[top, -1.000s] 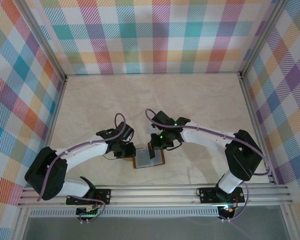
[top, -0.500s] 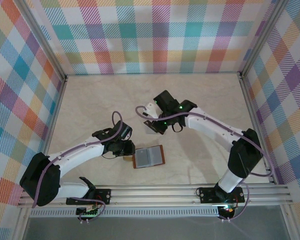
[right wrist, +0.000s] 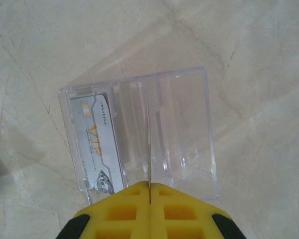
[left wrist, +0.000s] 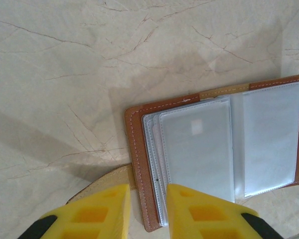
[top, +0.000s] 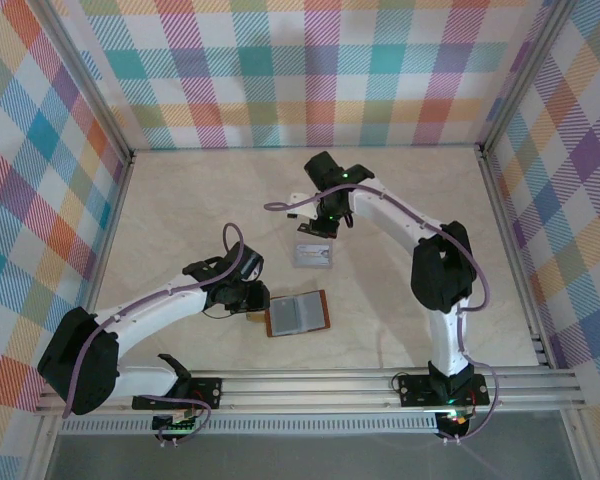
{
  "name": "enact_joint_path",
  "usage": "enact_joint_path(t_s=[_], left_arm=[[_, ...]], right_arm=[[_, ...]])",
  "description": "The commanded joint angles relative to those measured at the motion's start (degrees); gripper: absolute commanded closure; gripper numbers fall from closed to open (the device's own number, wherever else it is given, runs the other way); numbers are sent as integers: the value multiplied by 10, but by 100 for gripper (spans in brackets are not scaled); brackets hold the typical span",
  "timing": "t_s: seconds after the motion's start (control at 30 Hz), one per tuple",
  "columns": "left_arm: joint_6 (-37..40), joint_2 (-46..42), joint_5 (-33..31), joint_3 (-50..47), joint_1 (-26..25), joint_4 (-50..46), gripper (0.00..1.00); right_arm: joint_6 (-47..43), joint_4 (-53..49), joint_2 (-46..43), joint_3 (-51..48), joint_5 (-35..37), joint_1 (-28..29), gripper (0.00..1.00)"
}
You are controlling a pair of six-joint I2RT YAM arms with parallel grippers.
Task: Take the credit cards out of the card holder
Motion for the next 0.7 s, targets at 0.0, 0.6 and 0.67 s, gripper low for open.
enact_joint_path(t_s=[0.0, 0.6, 0.67], left_arm=[[-4, 8, -6, -5, -8, -15, 74], [-3, 14, -12, -2, -8, -20, 74], [-3, 13, -11, -2, -7, -20, 74]], right_arm=[[-43, -51, 25, 28, -37, -4, 100], [-3, 71, 47, 29, 62, -10, 68], [3, 87, 39, 21, 71, -11, 67]])
